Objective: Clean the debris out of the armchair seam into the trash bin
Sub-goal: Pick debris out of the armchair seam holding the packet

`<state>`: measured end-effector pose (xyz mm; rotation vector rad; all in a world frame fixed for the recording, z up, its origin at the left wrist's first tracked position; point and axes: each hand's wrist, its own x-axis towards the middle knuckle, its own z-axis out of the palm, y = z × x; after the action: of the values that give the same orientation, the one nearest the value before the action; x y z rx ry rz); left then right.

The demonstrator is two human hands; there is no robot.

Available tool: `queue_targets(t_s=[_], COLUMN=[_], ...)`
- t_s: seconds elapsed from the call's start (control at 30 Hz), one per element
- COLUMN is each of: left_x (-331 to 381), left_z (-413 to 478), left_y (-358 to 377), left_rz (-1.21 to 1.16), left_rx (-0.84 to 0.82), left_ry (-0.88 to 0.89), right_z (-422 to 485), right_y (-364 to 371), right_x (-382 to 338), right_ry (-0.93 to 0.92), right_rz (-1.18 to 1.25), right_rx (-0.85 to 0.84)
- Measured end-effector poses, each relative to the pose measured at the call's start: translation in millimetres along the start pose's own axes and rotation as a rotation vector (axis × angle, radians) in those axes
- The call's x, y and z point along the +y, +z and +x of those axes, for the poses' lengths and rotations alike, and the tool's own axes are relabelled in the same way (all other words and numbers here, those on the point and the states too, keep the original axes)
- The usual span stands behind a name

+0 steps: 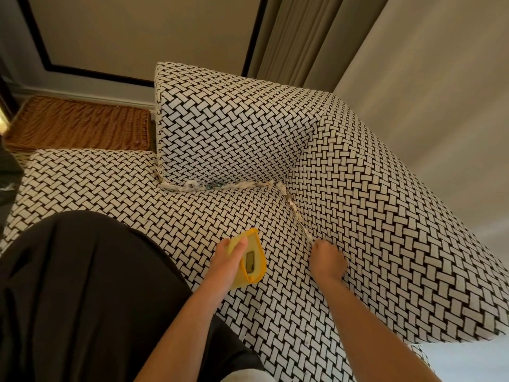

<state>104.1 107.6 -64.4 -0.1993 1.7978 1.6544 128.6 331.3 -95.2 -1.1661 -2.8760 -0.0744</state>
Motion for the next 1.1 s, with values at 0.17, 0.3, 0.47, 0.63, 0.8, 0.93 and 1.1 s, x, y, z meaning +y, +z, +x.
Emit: queue_targets(t_s=[0.17,0.3,0.47,0.63,0.8,0.93,1.1], left_x=[0,0,0,0,0,-1,-2], left_z=[1,0,-3,-4,-3,-1,1], left_y=[1,0,0,1,1,0,0], left_rz=[0.005,0.001,-0.007,0.002,-0.006,-0.01,-0.012], left_rx=[-0.005,-0.014,-0.009,0.002,-0.005,-0.025,-0.025], left_ry=[0.002,0.007,0.014,0.032,0.021,0.028,0.032], right_z=[-10,-29,-63,-82,-79,-66,-50], right_y=[-19,-41,-66,-66,-56,-40,-18], right_x=[-5,-26,-54,-66,-53,-29,7], right_ry=[-0.087,-0.152,-0.37,-0.491,-0.323,-0.177,-0.017], right_rz=[0.32,0.826,0.959,0.957,0.973,0.821,0.545], right_rx=[0.033,-0.107,-0.234,-0.318,-0.243,-0.151,-0.098])
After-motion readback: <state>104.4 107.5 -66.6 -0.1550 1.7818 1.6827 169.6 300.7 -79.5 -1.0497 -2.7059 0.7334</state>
